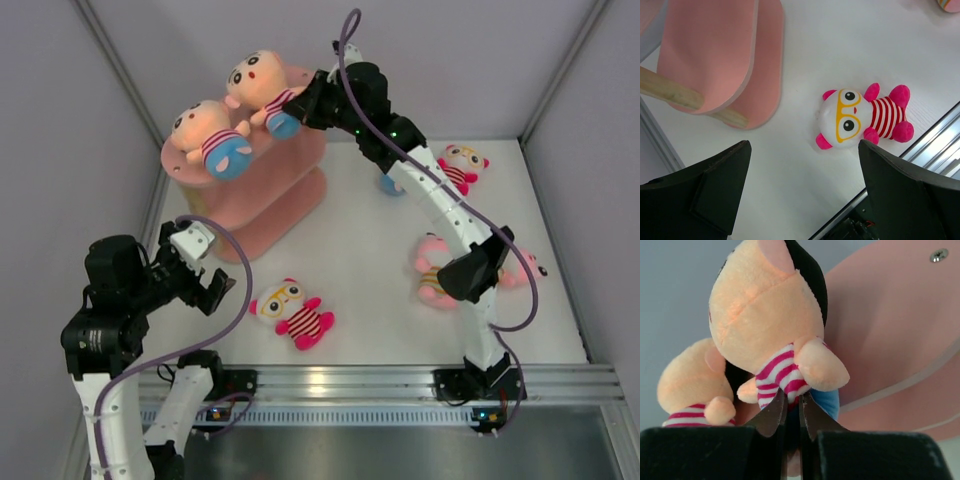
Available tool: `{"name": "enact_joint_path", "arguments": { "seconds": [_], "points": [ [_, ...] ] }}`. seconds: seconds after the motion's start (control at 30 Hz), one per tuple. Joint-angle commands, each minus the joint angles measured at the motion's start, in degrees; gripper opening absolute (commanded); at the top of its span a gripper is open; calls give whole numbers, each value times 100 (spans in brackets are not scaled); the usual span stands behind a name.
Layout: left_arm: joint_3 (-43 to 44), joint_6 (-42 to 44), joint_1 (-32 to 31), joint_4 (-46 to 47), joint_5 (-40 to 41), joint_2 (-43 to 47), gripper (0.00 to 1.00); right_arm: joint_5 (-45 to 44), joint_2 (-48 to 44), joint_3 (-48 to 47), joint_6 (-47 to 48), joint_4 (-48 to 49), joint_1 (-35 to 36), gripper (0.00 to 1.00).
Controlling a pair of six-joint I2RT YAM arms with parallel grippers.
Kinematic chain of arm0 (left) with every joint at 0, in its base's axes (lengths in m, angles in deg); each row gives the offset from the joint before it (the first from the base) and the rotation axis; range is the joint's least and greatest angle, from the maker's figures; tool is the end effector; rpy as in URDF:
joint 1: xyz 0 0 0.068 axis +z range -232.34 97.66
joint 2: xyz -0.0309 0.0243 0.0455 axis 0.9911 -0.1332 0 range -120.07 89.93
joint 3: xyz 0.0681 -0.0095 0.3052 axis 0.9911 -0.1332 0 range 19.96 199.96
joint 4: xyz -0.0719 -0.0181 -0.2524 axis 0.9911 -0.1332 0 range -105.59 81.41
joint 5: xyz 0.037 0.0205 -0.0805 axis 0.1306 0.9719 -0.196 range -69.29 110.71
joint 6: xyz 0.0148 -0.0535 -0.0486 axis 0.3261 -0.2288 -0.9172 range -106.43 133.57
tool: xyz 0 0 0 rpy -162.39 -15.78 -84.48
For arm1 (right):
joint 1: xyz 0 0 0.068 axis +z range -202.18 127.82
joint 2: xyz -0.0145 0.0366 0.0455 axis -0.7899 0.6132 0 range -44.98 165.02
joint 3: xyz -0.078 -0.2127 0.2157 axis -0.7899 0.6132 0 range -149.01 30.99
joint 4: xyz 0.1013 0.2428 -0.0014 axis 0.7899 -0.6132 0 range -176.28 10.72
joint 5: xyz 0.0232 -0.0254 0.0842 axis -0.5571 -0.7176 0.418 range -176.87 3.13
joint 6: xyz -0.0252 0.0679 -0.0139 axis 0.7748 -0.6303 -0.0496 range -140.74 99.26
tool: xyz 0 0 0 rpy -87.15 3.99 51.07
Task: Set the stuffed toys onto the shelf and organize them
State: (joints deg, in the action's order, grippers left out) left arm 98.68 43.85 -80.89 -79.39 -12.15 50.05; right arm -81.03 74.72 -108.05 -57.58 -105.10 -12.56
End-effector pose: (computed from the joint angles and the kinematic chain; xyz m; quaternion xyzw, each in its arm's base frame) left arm 0.0479 -0.0322 0.4441 0.3417 0.7782 -0.1106 0.5152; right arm 0.3955 0.3356 0.5016 -0.0520 0.7439 0.4414 0.4990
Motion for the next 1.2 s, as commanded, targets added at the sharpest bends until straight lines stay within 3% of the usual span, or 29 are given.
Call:
{"name": "enact_joint_path", "arguments": {
  "seconds": [0.0, 0.4, 0.63, 1.03, 1.17],
  "points": [
    [-93, 118, 4, -47, -45, 76, 95, 364, 80, -360, -350, 526, 29, 0],
    [-137, 109, 13, -39, -159, 85, 96, 637, 589, -510, -596, 728, 11, 9],
    [-146, 74, 4, -47, -150, 86, 96, 585, 327, -361, -456, 640, -50, 38],
    [-199, 39, 13, -47, -177, 112, 98, 461, -280, -53, -421, 904, -165, 70],
    [-269, 39, 4, -47, -159, 156, 98, 400, -403, -44, -237, 878, -156, 73]
  ]
}}
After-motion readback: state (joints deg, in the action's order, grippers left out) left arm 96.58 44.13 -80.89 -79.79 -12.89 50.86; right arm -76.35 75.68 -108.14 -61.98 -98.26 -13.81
